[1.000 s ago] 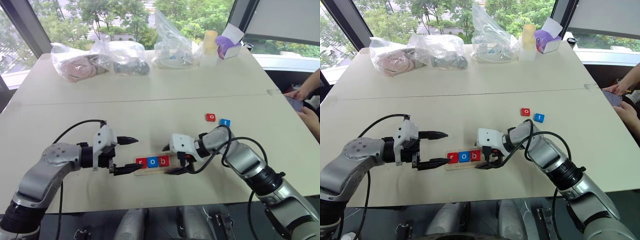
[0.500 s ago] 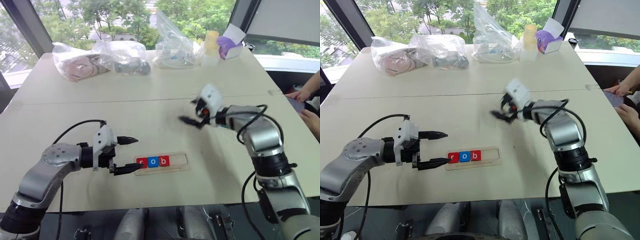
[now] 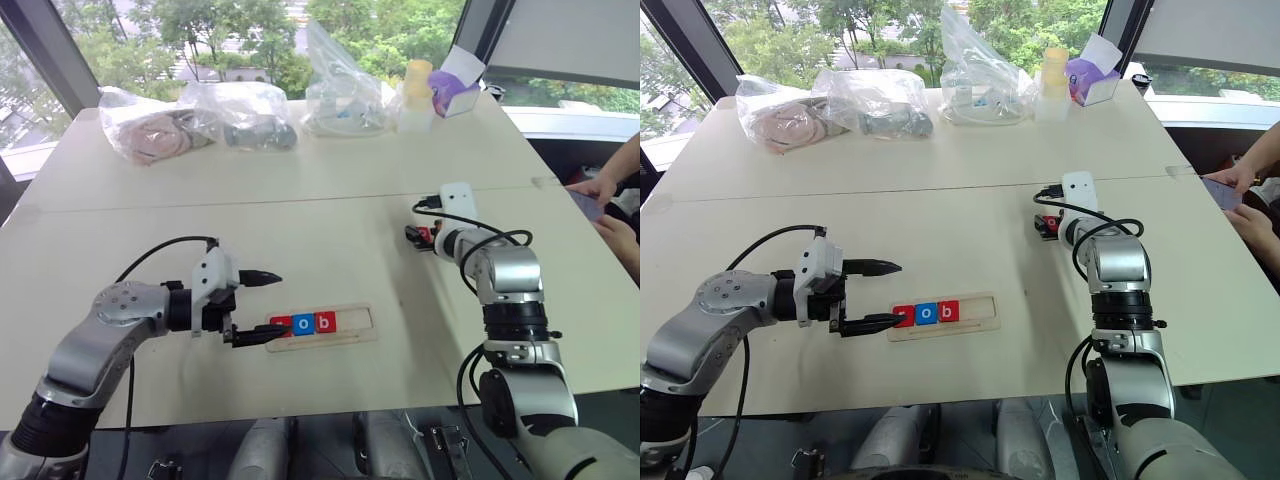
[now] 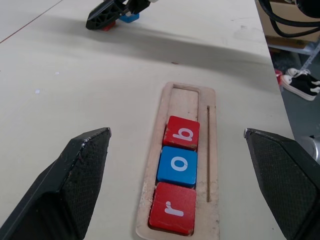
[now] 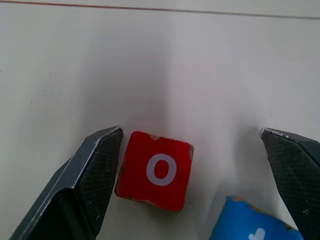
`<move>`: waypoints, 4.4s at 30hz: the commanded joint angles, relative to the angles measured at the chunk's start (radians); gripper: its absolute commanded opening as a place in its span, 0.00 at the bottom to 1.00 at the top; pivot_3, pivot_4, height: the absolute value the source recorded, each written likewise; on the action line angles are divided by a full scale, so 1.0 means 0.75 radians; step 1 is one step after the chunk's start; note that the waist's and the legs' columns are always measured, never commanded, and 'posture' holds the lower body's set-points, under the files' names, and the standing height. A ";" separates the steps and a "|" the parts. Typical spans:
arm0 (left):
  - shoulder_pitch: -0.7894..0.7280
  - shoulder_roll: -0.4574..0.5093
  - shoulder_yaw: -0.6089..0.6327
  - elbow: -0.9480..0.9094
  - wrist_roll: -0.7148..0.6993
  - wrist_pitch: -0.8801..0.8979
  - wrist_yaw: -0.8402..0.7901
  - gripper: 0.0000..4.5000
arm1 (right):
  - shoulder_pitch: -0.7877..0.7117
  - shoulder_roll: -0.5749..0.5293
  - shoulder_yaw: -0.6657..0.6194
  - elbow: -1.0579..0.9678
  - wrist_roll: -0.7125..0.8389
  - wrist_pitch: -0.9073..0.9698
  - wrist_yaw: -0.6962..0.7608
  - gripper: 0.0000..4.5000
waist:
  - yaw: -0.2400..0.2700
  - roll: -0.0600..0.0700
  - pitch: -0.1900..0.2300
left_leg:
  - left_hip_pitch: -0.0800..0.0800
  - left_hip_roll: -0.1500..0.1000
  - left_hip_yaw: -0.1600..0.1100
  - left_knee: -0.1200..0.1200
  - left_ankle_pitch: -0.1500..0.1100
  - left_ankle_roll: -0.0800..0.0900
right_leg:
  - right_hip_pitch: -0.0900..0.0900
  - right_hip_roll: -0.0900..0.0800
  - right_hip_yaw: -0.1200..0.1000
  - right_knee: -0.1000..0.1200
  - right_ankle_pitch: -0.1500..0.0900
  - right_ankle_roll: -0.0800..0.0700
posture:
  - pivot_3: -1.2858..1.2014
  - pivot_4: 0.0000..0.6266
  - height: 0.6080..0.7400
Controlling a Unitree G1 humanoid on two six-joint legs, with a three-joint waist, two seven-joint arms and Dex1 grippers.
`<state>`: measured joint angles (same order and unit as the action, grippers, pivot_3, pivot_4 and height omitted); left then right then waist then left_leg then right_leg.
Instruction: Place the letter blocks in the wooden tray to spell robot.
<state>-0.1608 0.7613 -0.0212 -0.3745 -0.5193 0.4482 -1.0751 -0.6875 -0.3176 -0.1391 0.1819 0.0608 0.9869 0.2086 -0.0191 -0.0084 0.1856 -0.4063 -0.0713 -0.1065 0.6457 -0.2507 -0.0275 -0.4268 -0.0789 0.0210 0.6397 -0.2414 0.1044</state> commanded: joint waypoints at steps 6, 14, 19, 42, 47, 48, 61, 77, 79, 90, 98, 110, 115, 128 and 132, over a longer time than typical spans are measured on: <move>0.002 0.004 0.018 -0.020 0.006 -0.028 -0.003 1.00 | 0.054 0.046 0.026 -0.212 0.035 0.131 -0.017 1.00 | 0.000 0.000 0.000 | 0.001 0.000 0.000 0.000 0.000 0.000 | 0.000 0.000 0.000 0.003 0.000 0.000 | 0.52 0.24 1.00; -0.008 -0.015 0.006 -0.010 0.018 -0.035 0.008 1.00 | 0.039 0.056 0.046 -0.198 0.038 0.122 -0.037 0.26 | -0.001 0.000 0.000 | 0.002 0.000 0.000 0.001 0.000 0.000 | 0.000 0.000 0.000 0.006 0.000 0.000 | 0.52 0.24 1.00; -0.006 -0.024 0.003 -0.007 0.022 -0.038 0.009 1.00 | 0.026 0.007 0.092 -0.316 0.035 0.163 -0.016 0.25 | -0.001 0.000 0.000 | 0.002 0.000 0.000 0.001 0.000 0.000 | 0.000 0.000 0.000 0.006 0.000 0.000 | 0.52 0.24 1.00; -0.027 -0.036 -0.023 0.050 0.043 -0.065 -0.047 1.00 | 0.722 0.217 -0.229 -1.434 0.460 0.837 -0.225 0.71 | 0.003 0.001 -0.001 | 0.004 0.001 -0.001 0.002 0.000 0.000 | 0.001 0.000 0.000 0.007 -0.002 0.000 | 0.52 0.24 1.00; -0.039 -0.034 -0.027 0.057 0.046 -0.067 -0.053 1.00 | 0.651 -0.094 -0.196 -1.344 0.688 0.837 -0.061 0.99 | 0.003 0.001 0.000 | 0.003 0.000 0.000 0.002 0.000 0.000 | 0.001 0.000 0.000 0.006 -0.002 0.000 | 0.52 0.24 1.00; -0.042 -0.034 -0.027 0.059 0.046 -0.067 -0.053 1.00 | 0.632 -0.170 -0.186 -1.323 0.727 0.837 -0.023 0.99 | 0.003 0.001 0.000 | 0.003 0.000 0.000 0.002 0.000 0.000 | 0.001 -0.001 0.000 0.006 -0.002 0.000 | 0.52 0.24 1.00; -0.052 -0.040 -0.030 0.035 0.043 -0.050 -0.028 1.00 | 0.680 -1.023 0.297 -0.564 0.362 -0.636 1.121 0.99 | 0.003 0.000 0.001 | 0.002 0.001 0.002 0.002 -0.002 0.004 | 0.010 -0.001 -0.003 -0.009 -0.004 0.005 | 0.52 0.24 1.00; -0.019 -0.008 -0.002 -0.010 0.024 -0.028 -0.006 1.00 | 0.551 -0.872 0.386 -0.277 0.212 -0.872 1.281 0.57 | 0.011 0.001 0.001 | 0.002 0.001 0.000 0.002 -0.002 0.004 | 0.010 -0.003 -0.003 -0.010 -0.003 0.004 | 0.52 0.24 1.00; -0.018 -0.007 -0.001 -0.012 0.022 -0.027 -0.004 1.00 | 0.554 -0.862 0.378 -0.301 0.207 -0.872 1.273 0.33 | 0.011 0.001 0.001 | 0.002 0.001 0.000 0.002 -0.002 0.004 | 0.010 -0.003 -0.003 -0.010 -0.003 0.004 | 0.52 0.24 1.00; -0.040 -0.017 -0.016 -0.004 0.023 -0.020 -0.004 1.00 | 0.465 -0.823 0.442 -0.690 0.240 -0.727 1.319 0.24 | 0.011 0.001 0.001 | 0.002 0.001 -0.001 0.002 -0.002 0.004 | 0.009 -0.003 -0.002 -0.010 -0.003 0.004 | 0.52 0.24 1.00; -0.044 -0.018 -0.014 -0.023 0.015 0.001 0.003 1.00 | 0.364 -0.704 0.588 -0.693 0.179 -0.634 1.287 0.24 | 0.013 0.001 0.001 | 0.001 0.000 -0.001 0.002 -0.002 0.004 | 0.009 -0.004 -0.003 -0.010 -0.003 0.004 | 0.52 0.24 1.00; -0.002 -0.010 0.005 -0.081 -0.001 0.029 0.039 1.00 | 0.298 -0.582 0.698 -0.604 0.119 -0.637 1.272 0.24 | 0.012 0.001 0.001 | 0.001 0.001 -0.001 0.002 -0.002 0.003 | 0.008 -0.003 -0.003 -0.010 -0.003 0.003 | 0.52 0.24 1.00; -0.005 -0.008 0.005 -0.081 -0.005 0.033 0.046 1.00 | 0.294 -0.573 0.713 -0.597 0.102 -0.635 1.276 0.24 | 0.011 0.001 0.001 | 0.001 0.000 -0.002 0.002 -0.002 0.003 | 0.008 -0.003 -0.003 -0.010 -0.003 0.003 | 0.52 0.24 1.00; 0.001 -0.011 0.000 -0.083 -0.006 0.028 0.051 1.00 | 0.282 -0.547 0.717 -0.612 0.106 -0.612 1.272 0.81 | 0.011 0.001 0.001 | 0.001 0.000 -0.002 0.002 -0.002 0.003 | 0.008 -0.003 -0.003 -0.010 -0.002 0.003 | 0.52 0.24 1.00; 0.006 -0.012 0.000 -0.083 -0.006 0.025 0.051 1.00 | 0.277 -0.536 0.711 -0.618 0.104 -0.606 1.268 0.98 | 0.011 0.001 0.001 | 0.001 0.000 -0.002 0.002 -0.002 0.003 | 0.008 -0.003 -0.003 -0.010 -0.002 0.003 | 0.52 0.24 1.00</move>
<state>-0.1588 0.7472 -0.0439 -0.4057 -0.5115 0.4749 -1.0390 -0.4593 -0.7250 0.4074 -0.2504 0.1337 0.5368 1.1630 -0.0110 -0.0078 0.1865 -0.4054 -0.0710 -0.1077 0.6474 -0.2523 -0.0252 -0.4206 -0.0808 0.0190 0.6324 -0.2433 0.1069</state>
